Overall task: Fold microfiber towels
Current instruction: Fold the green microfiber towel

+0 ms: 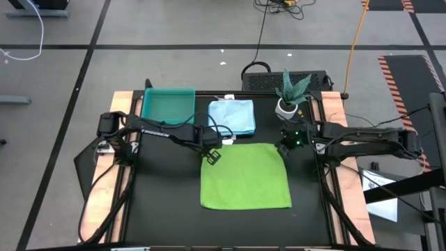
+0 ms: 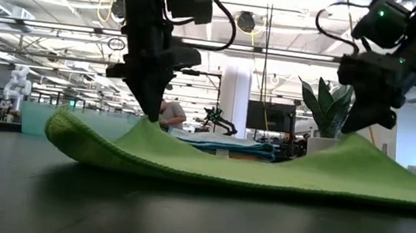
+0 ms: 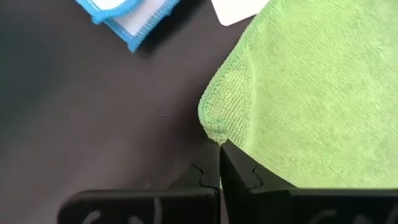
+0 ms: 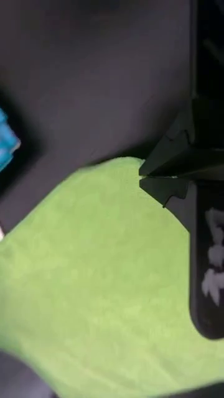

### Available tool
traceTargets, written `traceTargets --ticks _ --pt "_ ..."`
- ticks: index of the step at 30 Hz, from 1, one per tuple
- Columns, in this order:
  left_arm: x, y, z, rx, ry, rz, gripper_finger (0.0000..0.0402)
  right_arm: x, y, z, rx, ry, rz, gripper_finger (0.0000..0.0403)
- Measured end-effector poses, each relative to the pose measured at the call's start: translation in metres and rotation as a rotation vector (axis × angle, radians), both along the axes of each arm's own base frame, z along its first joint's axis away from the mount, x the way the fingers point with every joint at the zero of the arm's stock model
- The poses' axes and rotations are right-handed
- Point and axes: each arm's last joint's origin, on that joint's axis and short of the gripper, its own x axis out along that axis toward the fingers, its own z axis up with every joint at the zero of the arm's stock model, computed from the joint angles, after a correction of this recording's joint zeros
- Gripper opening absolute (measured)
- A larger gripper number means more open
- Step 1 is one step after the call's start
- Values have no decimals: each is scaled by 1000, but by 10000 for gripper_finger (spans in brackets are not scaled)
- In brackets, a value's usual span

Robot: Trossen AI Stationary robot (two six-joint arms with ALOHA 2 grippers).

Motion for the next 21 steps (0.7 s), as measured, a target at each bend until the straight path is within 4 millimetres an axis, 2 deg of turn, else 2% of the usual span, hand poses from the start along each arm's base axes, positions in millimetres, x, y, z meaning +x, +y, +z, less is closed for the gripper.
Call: traceTargets --ticks 10,21 --pt "-5 -10 16 -9 -46 -18 0 4 13 15 0 12 46 0" --pt "-22 -36 40 -18 -72 -35 0 8 37 33 54 5 124 0"
